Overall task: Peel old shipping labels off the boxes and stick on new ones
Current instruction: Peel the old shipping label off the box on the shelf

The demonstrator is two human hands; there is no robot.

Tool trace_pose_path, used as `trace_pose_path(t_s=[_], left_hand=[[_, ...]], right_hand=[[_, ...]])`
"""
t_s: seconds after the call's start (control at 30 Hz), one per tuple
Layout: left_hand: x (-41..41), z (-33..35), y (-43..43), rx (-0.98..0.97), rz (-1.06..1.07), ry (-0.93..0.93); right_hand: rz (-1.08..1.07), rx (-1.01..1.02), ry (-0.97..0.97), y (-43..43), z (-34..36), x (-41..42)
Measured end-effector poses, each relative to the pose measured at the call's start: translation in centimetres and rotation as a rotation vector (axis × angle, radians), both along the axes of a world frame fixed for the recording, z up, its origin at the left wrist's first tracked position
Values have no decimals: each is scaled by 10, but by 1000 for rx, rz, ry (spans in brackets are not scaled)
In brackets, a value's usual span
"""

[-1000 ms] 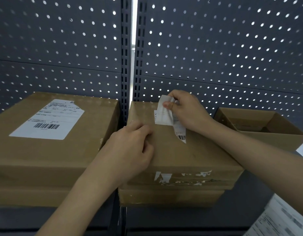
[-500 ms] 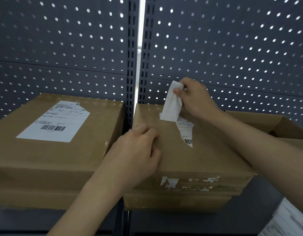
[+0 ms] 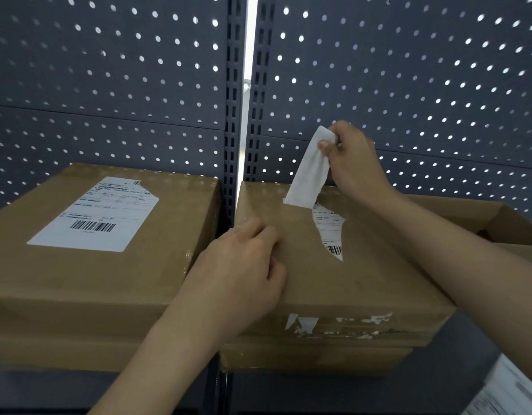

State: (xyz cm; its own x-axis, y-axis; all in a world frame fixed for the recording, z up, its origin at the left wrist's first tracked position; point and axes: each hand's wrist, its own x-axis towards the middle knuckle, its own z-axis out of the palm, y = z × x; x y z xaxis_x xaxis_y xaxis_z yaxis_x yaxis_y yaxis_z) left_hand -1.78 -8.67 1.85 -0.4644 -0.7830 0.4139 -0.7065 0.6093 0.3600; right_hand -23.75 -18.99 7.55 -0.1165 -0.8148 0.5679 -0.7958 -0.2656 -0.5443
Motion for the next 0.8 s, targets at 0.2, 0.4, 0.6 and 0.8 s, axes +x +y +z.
trace_pose_path(t_s=[0.2, 0.4, 0.6, 0.8], left_hand=[[2, 1, 3, 0, 6, 1], [0, 2, 3, 5, 7, -6], [2, 3, 4, 20, -2, -10], [3, 7, 0, 33, -3, -51]], right_hand=[[-37, -76, -28, -6, 8, -3], [-58, -326, -227, -2, 62, -15], [2, -128, -12, 18, 48, -22], [-30, 177, -209, 45, 27, -19]])
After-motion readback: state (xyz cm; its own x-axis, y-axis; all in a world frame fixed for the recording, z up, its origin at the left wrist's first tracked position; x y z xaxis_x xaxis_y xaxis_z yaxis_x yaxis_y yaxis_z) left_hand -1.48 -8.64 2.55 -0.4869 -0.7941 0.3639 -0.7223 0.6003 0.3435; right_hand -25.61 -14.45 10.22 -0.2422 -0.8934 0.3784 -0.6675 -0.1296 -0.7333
